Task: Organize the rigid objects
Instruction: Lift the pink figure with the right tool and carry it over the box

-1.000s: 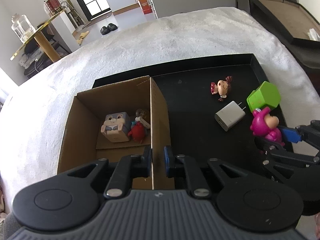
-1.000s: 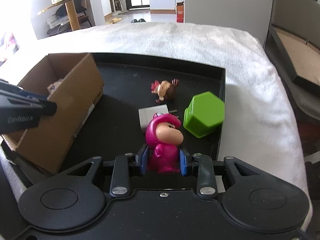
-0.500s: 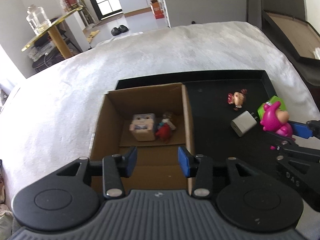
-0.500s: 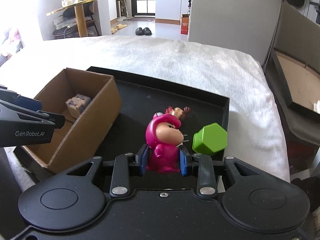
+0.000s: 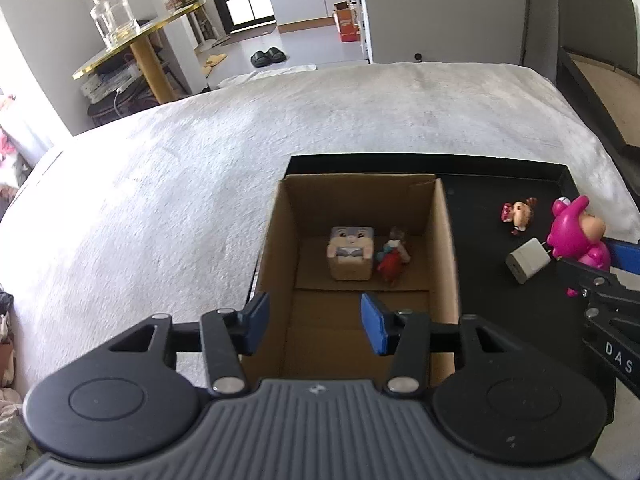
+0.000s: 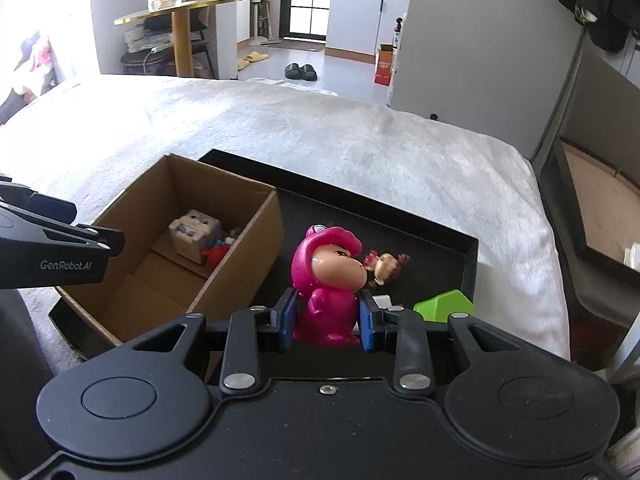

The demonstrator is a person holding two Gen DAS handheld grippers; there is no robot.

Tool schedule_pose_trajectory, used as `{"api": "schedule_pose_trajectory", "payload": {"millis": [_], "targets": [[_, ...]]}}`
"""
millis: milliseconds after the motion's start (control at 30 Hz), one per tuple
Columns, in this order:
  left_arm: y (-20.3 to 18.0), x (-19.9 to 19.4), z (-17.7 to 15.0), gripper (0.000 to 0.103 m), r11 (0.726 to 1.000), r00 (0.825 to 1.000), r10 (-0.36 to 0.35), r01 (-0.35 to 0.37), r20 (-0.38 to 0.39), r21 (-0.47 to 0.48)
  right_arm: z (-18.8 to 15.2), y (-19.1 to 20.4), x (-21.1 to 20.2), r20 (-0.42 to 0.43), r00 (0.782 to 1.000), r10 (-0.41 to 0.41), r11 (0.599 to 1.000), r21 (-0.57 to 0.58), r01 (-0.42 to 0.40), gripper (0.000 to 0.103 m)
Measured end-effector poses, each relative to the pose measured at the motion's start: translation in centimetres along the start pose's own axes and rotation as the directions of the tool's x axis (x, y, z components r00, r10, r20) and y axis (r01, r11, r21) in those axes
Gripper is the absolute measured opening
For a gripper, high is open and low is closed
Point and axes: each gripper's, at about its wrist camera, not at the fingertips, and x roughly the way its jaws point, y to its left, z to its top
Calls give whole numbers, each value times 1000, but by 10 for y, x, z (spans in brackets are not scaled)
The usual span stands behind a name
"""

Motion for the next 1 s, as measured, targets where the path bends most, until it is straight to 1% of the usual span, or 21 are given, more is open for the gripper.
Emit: {"api": "schedule_pose_trajectory", "payload": {"millis": [300, 567, 833, 933, 1000], "targets": [[28, 12, -5, 51, 999, 999, -5, 4, -32, -34, 15, 23, 3, 1, 1000, 0, 999, -36, 0, 31], [49, 28, -3, 51, 997, 999, -10, 6, -51, -78, 27, 43, 10, -7, 1000, 5, 997, -73, -6, 31], [67, 48, -4, 51, 994, 996, -33, 24, -78, -111, 40, 65, 23, -25, 1000, 13, 994, -111, -15, 31], [72, 54, -5, 51, 992, 997, -39, 30, -72, -124, 43, 72, 29, -35, 999, 18, 992, -125, -22, 31], [76, 59, -6, 49, 988, 995, -66, 54, -77, -142, 45, 77, 34, -44, 999, 23, 991, -132, -29, 31]]}}
